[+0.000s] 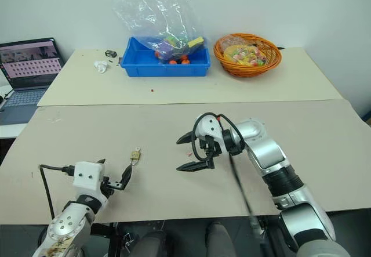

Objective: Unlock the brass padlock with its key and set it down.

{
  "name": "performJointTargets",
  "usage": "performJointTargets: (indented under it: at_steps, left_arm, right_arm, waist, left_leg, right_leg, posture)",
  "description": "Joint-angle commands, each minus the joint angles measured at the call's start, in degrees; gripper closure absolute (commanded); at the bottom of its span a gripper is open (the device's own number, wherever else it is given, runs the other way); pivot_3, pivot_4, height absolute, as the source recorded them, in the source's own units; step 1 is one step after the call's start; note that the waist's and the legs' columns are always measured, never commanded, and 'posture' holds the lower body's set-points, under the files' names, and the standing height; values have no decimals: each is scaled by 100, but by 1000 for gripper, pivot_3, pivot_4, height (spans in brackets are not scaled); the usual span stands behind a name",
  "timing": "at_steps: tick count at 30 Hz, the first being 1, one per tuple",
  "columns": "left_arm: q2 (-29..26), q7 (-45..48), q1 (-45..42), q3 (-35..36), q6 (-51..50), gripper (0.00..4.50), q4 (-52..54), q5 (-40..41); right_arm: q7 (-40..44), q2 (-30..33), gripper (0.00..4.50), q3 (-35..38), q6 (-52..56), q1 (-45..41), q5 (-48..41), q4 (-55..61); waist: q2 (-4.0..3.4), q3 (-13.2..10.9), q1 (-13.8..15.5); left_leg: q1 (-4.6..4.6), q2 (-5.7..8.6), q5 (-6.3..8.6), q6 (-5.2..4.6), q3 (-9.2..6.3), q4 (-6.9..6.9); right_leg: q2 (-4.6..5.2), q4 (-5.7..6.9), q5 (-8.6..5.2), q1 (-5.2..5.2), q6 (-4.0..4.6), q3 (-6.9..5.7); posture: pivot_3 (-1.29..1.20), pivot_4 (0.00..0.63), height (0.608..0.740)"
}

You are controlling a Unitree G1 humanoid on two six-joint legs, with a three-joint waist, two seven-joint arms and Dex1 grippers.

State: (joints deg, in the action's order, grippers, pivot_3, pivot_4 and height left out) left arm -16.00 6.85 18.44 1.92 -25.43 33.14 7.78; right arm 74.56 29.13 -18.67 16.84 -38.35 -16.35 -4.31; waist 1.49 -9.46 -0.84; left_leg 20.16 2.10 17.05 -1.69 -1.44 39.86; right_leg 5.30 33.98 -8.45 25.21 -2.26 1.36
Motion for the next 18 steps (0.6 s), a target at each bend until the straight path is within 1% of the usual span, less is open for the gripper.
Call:
performJointTargets:
  at_steps: [1, 5, 9, 14, 18]
  left_arm:
    - [78, 84, -286, -295, 232, 71, -133, -175]
    - [130, 244, -599, -498, 247, 71, -439, -183]
    - [187, 272, -907, -526, 269, 71, -766, -205]
    - [243, 119, -996, -391, 92, 71, -949, -278]
    - [326, -5, -1008, -368, -123, 71, -892, -316]
  right_arm:
    - [-104, -58, 0, 143, -86, -206, 49, 54]
    - [-194, -90, 0, 156, -45, -215, 103, 71]
    - [-280, -102, 0, 201, 9, -173, 88, 158]
    - [-441, -76, 0, 315, 179, -92, -16, 404]
    - [-494, -55, 0, 410, 324, -42, -93, 561]
  waist:
    - [0, 0, 18]
    - [0, 0, 18]
    - [0, 0, 6]
    - [0, 0, 1]
    - [0, 0, 8]
  left_leg:
    - [4, 1, 0, 0, -1, 1]
    - [5, 3, 1, 1, -2, 0]
    - [4, 2, 1, 1, -4, -1]
    - [4, 1, 1, 1, -4, -2]
    - [4, 1, 1, 1, -5, -1]
  right_leg:
    - [1, 0, 0, 3, 1, -1]
    - [6, -1, 1, 4, 1, -2]
    - [4, -1, 0, 4, 2, -5]
    - [4, 0, 0, 4, 2, -6]
    - [5, -1, 0, 2, 2, -6]
  posture:
    - [0, 150, 728]
    - [0, 150, 728]
    - [0, 150, 728]
    - [0, 150, 728]
    - [0, 150, 728]
